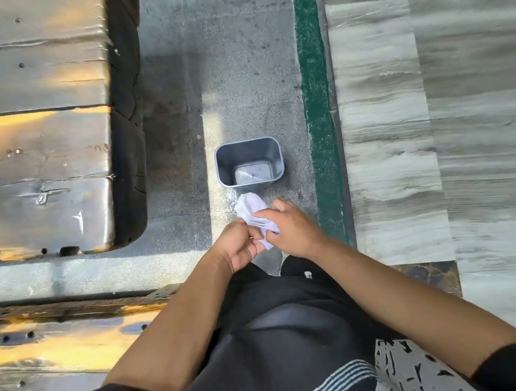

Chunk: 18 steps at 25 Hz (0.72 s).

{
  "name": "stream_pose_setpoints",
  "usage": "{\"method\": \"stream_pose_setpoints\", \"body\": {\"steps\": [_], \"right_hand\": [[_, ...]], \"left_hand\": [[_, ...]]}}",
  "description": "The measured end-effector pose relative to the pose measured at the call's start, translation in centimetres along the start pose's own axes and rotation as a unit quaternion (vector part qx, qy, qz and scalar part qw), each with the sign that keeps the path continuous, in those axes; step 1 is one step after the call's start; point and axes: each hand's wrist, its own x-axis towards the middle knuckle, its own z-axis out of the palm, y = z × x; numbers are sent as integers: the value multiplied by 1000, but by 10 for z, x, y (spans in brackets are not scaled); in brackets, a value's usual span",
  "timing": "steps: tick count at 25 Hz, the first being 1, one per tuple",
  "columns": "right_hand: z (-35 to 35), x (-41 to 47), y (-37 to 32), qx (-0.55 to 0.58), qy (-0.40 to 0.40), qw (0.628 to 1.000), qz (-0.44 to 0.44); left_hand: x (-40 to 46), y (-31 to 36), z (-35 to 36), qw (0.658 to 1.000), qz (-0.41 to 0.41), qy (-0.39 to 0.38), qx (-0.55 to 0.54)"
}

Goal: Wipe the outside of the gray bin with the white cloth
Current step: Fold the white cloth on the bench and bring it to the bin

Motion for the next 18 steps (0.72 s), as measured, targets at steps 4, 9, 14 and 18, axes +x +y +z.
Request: {"method": "stream_pose_setpoints", "body": {"steps": [4,9,14,18], "right_hand": [[23,-8,-15,-57,-55,996,-33],[77,-14,-16,-12,-43,999,-23],[107,17,8,169,43,976,134],[119,55,44,277,10,944,176]], "left_hand": [[4,-13,-41,994,-32,-17,-101],[27,-35,-77,995,-33,61,-70],[66,-43,-90,995,17,96,-29],[106,-58,-71,985,96,114,85]]}}
